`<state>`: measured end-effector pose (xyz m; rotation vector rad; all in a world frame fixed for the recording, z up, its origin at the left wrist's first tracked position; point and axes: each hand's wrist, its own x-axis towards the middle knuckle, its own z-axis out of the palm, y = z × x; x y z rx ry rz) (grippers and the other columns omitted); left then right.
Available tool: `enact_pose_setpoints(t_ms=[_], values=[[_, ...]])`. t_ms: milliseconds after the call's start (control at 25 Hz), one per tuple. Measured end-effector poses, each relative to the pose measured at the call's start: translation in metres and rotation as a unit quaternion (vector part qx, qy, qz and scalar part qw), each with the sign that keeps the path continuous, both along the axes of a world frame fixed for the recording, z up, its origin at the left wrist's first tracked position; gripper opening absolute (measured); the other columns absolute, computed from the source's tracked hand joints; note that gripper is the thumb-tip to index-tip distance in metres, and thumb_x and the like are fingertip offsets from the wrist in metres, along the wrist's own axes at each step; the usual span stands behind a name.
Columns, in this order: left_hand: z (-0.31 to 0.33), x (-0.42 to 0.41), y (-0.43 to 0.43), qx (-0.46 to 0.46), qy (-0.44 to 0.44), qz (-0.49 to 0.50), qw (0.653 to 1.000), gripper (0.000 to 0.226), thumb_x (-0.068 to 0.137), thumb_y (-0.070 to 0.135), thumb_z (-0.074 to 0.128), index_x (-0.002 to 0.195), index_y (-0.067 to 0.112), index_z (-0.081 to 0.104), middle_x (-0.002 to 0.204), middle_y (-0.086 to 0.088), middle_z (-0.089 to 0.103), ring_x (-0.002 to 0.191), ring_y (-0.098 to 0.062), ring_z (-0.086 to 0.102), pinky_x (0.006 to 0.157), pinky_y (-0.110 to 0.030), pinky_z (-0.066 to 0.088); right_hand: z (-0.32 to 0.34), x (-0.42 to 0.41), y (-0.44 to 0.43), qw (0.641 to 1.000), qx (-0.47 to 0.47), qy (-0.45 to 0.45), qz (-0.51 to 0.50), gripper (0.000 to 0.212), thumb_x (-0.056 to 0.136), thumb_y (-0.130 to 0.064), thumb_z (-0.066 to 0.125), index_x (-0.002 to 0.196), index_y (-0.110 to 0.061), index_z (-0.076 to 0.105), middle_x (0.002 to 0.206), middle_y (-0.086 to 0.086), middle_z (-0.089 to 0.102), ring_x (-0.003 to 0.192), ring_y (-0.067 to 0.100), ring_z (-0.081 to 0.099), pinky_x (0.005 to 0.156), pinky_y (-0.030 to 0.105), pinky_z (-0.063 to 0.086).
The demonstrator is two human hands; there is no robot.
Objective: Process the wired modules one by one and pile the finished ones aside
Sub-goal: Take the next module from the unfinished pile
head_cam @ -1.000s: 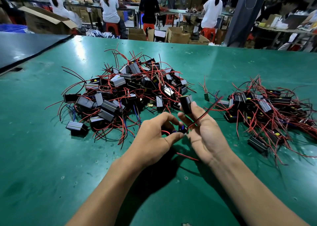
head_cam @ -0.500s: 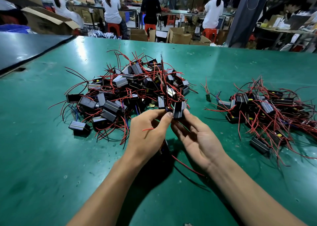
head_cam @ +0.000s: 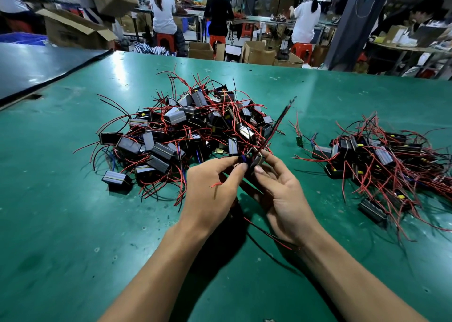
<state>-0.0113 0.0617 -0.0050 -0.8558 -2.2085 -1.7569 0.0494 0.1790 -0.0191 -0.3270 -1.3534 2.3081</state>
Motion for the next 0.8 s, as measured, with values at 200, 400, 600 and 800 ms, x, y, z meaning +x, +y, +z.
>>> enact_pose_setpoints(t_ms=[200,400,600,800], values=[[0.0020,-0.0005,-0.0014,0.028,0.011,-0.001,1.000,0.023,0.084,0.009,0.075,0.108,0.013,0.076,0.096,0.011,0.075,0.086,0.007,0.067,0.081,-0.019,0.055,-0.0007,0.0008,0.0019,1.000,0.003,0.001,0.016,0.032,0.093,0.007,0.054,0.114,-0.015,0.061,0.106,0.003,0.076,0.097,0.012,0.071,0.074,0.024,0.058],[0.0034,0.0006,-0.0025,-0.003,0.030,-0.005,1.000,0.024,0.083,0.012,0.076,0.107,0.009,0.076,0.100,0.010,0.071,0.094,0.005,0.065,0.084,-0.014,0.052,-0.0022,0.0015,0.0025,0.999,0.004,0.027,0.020,0.039,0.090,0.009,0.057,0.118,-0.017,0.065,0.115,0.012,0.071,0.107,0.022,0.069,0.091,0.029,0.056],[0.0020,0.0010,-0.0012,-0.006,0.019,-0.010,1.000,0.019,0.088,0.012,0.071,0.107,0.014,0.076,0.087,0.001,0.069,0.065,-0.010,0.059,0.061,-0.024,0.050,-0.0008,0.0002,-0.0004,0.999,-0.012,0.039,0.015,0.037,0.081,0.006,0.062,0.110,-0.017,0.064,0.101,0.008,0.074,0.094,0.017,0.071,0.085,0.029,0.059],[0.0025,-0.0020,0.0012,0.051,-0.072,-0.020,0.996,0.016,0.082,0.010,0.078,0.097,0.015,0.079,0.091,0.000,0.070,0.059,-0.022,0.056,0.057,-0.030,0.047,0.0002,0.0015,-0.0008,0.999,-0.008,0.021,0.035,0.036,0.093,0.012,0.051,0.116,-0.016,0.057,0.101,0.005,0.077,0.089,0.016,0.074,0.087,0.034,0.059]])
